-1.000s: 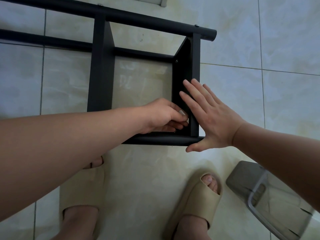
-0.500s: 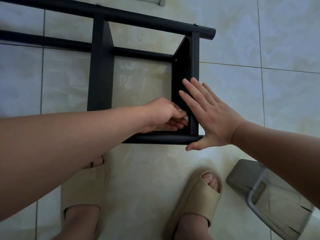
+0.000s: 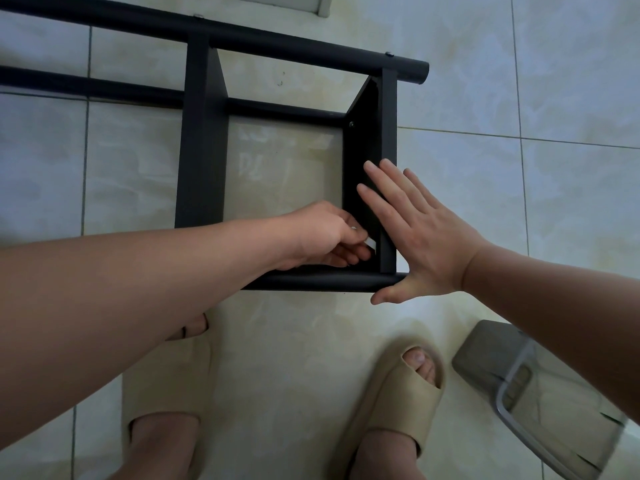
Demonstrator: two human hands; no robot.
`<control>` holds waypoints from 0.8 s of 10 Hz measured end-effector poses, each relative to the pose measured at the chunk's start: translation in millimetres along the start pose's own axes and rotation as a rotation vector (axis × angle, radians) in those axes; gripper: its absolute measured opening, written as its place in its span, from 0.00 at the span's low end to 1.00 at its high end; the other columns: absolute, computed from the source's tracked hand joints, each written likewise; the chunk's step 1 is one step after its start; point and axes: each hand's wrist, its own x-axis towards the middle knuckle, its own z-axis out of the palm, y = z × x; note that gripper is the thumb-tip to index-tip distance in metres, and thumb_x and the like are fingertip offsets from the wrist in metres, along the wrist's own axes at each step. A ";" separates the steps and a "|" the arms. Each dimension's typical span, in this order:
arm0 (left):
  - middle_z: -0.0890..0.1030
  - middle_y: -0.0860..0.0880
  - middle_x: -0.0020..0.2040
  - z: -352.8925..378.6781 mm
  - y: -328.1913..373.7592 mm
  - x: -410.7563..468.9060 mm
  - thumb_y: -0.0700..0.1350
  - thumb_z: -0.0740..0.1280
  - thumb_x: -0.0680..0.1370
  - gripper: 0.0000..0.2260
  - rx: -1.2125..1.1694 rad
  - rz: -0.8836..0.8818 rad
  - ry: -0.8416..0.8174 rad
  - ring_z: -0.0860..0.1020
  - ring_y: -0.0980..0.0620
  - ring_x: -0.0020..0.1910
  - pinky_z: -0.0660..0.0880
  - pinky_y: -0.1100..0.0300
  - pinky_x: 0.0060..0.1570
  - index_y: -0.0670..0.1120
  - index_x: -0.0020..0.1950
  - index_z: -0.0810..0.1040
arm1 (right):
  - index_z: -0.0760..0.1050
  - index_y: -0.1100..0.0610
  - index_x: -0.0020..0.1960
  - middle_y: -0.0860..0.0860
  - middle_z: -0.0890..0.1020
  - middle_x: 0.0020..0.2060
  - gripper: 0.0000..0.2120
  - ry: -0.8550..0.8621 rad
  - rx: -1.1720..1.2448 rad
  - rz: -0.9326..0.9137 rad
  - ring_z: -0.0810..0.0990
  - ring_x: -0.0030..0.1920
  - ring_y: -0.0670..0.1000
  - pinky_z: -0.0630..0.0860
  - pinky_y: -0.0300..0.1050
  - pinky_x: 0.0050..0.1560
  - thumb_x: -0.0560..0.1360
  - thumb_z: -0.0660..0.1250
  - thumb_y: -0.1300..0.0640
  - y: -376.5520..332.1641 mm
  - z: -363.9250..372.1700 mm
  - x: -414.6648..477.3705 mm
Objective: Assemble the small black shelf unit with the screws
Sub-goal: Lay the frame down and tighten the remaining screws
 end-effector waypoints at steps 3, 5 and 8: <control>0.84 0.48 0.37 -1.9 -1.1 -8.0 0.37 0.64 0.82 0.08 0.176 0.046 -0.014 0.79 0.53 0.36 0.75 0.60 0.43 0.44 0.43 0.77 | 0.52 0.65 0.81 0.64 0.50 0.81 0.63 -0.001 0.000 0.000 0.46 0.81 0.64 0.54 0.67 0.78 0.66 0.56 0.17 0.2 0.9 -0.1; 0.83 0.49 0.38 -1.4 -2.7 -9.9 0.38 0.67 0.80 0.07 0.308 0.073 -0.029 0.78 0.53 0.37 0.74 0.61 0.42 0.44 0.43 0.79 | 0.53 0.66 0.81 0.64 0.50 0.81 0.63 -0.002 -0.005 0.002 0.46 0.81 0.64 0.53 0.67 0.78 0.66 0.56 0.17 -0.3 0.4 0.5; 0.76 0.59 0.27 -2.4 -2.3 -6.8 0.44 0.70 0.79 0.10 0.572 0.123 -0.069 0.71 0.64 0.26 0.68 0.64 0.35 0.50 0.37 0.79 | 0.53 0.66 0.81 0.63 0.50 0.81 0.63 -0.032 -0.007 0.013 0.46 0.81 0.64 0.53 0.67 0.78 0.66 0.56 0.17 -1.1 -1.2 0.0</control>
